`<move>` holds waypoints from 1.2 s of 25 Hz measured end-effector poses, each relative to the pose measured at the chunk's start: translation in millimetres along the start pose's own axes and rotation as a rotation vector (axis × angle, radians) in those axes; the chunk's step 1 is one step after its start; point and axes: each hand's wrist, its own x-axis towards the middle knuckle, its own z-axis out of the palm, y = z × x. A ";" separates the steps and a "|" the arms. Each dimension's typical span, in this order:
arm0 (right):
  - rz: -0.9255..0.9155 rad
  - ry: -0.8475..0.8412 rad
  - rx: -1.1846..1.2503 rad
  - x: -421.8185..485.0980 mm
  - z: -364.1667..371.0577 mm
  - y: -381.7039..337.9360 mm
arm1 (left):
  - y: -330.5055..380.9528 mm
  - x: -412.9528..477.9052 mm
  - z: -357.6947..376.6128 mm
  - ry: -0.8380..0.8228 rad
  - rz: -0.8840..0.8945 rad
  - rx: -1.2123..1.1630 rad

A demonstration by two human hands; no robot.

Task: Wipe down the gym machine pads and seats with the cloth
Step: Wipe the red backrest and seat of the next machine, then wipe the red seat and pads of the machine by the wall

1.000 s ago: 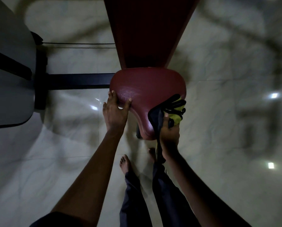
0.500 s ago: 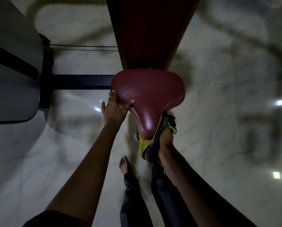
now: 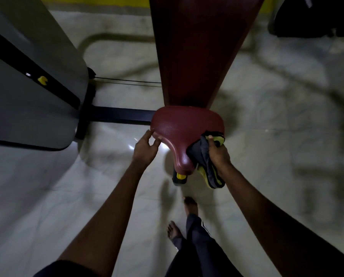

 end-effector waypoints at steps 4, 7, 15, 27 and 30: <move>-0.120 -0.080 -0.051 -56.6 -29.3 -56.4 | 35.3 -49.0 -51.9 0.074 0.079 -0.106; -0.269 -0.126 -0.110 -68.2 -36.0 -92.5 | 60.6 -80.6 -101.2 0.144 0.118 -0.123; -0.619 -0.215 -0.209 -230.8 -64.6 -248.8 | 135.8 -165.1 -233.0 0.362 0.286 -0.010; -1.055 -0.335 -0.267 -416.6 -70.6 -384.4 | 154.6 -291.1 -383.7 0.814 0.189 0.045; -1.123 -0.402 -0.263 -461.0 -63.4 -402.0 | 147.6 -325.8 -421.9 0.870 0.126 0.078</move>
